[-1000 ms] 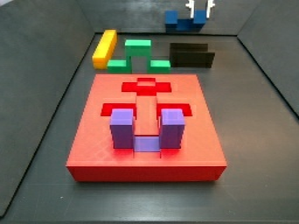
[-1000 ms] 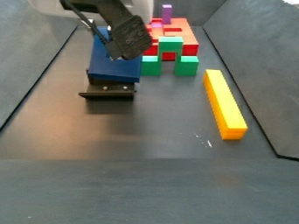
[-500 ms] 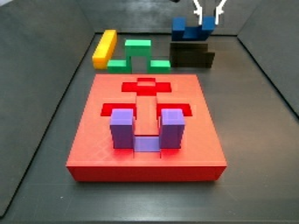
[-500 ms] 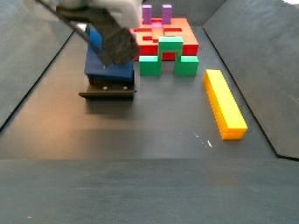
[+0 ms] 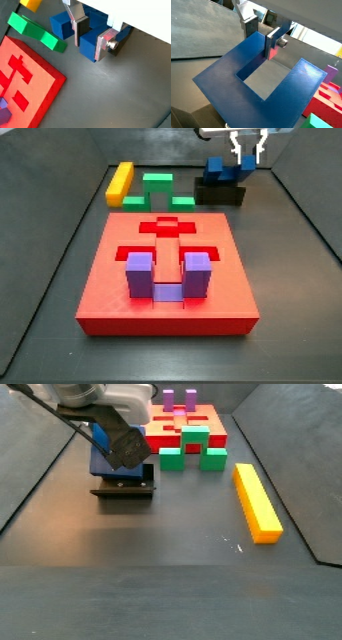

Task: Pick up the blue object. Move up. Place the blue object on the fixture. Regrasp the blue object. Move to above the board. Insert the blue object.
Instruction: Place the blue object on the fixture.

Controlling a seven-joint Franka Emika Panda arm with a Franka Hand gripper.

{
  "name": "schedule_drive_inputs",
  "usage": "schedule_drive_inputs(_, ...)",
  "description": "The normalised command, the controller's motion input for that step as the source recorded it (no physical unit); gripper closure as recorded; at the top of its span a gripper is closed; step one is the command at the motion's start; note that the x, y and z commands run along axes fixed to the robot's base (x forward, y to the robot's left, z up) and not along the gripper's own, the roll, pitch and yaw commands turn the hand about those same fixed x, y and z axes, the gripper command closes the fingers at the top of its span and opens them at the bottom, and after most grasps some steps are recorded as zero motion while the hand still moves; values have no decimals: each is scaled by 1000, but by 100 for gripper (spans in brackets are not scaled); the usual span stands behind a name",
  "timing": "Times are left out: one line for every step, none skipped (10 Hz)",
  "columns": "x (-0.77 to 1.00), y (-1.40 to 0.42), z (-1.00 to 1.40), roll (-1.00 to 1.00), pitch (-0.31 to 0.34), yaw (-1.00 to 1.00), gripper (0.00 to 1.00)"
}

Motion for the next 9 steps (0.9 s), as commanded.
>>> schedule_drive_inputs(166, 100, -151, 0, 0, 0, 100)
schedule_drive_inputs(0, 217, -114, -26, 0, 0, 100)
schedule_drive_inputs(0, 266, -3, -146, 0, 0, 100)
schedule_drive_inputs(0, 249, -9, -189, 0, 0, 100)
schedule_drive_inputs(-54, 169, -111, -154, 0, 0, 100)
schedule_drive_inputs(0, 0, -46, -109, 0, 0, 100)
schedule_drive_inputs(0, -60, -51, 0, 0, 0, 100)
schedule_drive_inputs(-94, -23, -126, 0, 0, 0, 100)
schedule_drive_inputs(-100, 0, -106, 0, -11, 0, 100)
